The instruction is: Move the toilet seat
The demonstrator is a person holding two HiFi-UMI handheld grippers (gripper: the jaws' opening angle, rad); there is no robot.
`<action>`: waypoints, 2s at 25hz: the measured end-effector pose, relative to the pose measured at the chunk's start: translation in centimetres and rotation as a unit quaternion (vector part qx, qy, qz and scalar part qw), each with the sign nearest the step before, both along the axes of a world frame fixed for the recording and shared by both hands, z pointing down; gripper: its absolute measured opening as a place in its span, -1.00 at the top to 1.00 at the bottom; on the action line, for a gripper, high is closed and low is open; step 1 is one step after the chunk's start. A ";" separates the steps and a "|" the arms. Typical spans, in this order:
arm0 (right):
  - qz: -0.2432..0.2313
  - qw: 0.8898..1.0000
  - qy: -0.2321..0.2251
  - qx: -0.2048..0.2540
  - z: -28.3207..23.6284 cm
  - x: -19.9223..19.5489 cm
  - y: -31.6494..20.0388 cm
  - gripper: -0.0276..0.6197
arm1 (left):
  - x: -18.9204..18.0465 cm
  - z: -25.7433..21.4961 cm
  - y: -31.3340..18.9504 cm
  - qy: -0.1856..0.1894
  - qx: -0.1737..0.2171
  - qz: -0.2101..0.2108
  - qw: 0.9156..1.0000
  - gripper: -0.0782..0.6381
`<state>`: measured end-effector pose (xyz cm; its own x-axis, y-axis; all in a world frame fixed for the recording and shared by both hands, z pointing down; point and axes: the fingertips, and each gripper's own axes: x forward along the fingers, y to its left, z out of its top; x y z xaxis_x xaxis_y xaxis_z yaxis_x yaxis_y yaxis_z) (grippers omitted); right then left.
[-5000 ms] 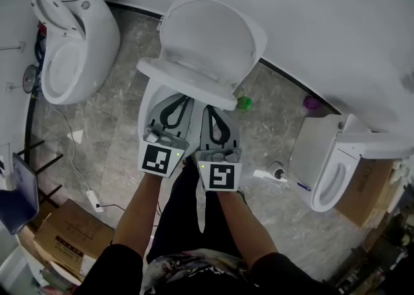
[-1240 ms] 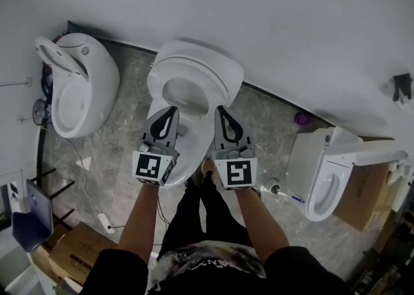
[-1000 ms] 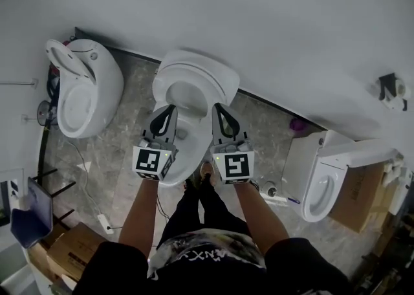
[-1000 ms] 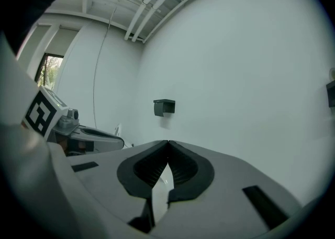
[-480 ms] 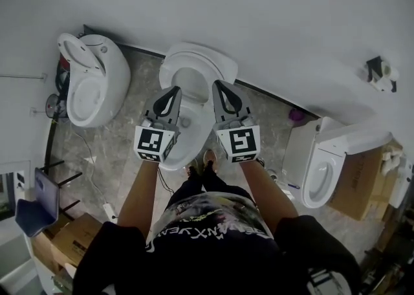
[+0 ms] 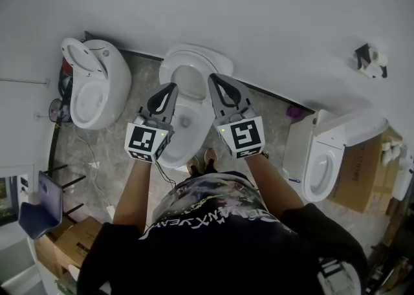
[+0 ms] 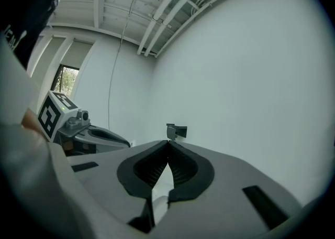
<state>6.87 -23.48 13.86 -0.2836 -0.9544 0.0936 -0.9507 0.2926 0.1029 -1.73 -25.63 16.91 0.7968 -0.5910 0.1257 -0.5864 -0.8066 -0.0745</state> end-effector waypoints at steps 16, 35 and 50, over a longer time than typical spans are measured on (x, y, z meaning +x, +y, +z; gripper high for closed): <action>-0.019 1.000 0.002 0.008 -2.5 -2.5 2.4 0.91 | -1.2 -2.9 2.7 0.029 -0.005 0.014 0.999 0.71; -0.036 0.999 0.013 -0.005 -2.2 -3.8 1.3 0.91 | -2.9 -4.8 1.6 0.034 0.018 0.025 0.999 0.71; -0.049 0.998 0.025 -0.016 -1.6 -5.1 -0.3 0.91 | -4.1 -5.6 -0.2 0.047 0.023 0.022 0.998 0.71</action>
